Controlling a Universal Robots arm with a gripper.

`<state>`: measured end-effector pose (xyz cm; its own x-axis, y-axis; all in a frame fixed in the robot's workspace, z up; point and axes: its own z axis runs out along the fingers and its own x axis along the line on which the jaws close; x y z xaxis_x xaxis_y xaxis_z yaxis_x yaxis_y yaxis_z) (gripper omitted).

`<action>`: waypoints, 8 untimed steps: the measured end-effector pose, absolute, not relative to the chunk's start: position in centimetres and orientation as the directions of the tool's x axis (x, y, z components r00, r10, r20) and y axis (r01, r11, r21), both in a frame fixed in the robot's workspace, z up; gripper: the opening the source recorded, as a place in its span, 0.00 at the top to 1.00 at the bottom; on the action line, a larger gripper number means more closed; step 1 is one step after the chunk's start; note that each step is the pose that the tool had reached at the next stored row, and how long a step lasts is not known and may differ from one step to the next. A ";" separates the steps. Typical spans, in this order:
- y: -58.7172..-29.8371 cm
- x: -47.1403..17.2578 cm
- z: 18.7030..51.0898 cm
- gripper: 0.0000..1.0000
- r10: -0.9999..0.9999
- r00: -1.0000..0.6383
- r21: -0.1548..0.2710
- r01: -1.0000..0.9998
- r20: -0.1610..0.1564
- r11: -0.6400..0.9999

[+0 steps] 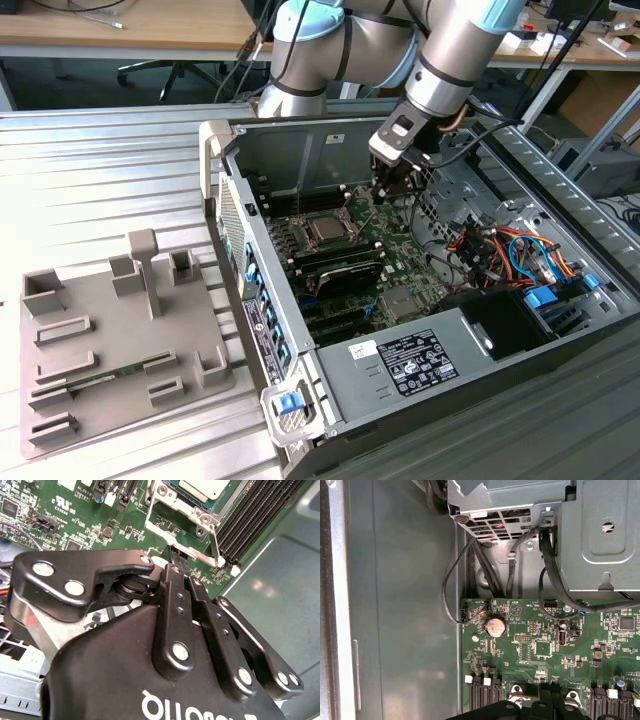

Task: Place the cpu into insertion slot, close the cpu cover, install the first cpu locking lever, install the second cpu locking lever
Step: 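Close the cpu cover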

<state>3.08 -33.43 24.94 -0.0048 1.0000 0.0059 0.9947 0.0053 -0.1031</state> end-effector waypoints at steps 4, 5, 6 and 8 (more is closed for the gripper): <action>-33.4 2.9 24.9 0.89 1.000 -0.005 -0.103 0.995 0.006 0.005; -33.4 2.9 24.9 0.89 1.000 -0.005 -0.103 0.995 0.006 0.005; -33.4 2.9 24.9 0.89 1.000 -0.005 -0.103 0.995 0.006 0.005; -33.4 2.9 24.9 0.89 1.000 -0.005 -0.103 0.995 0.006 0.005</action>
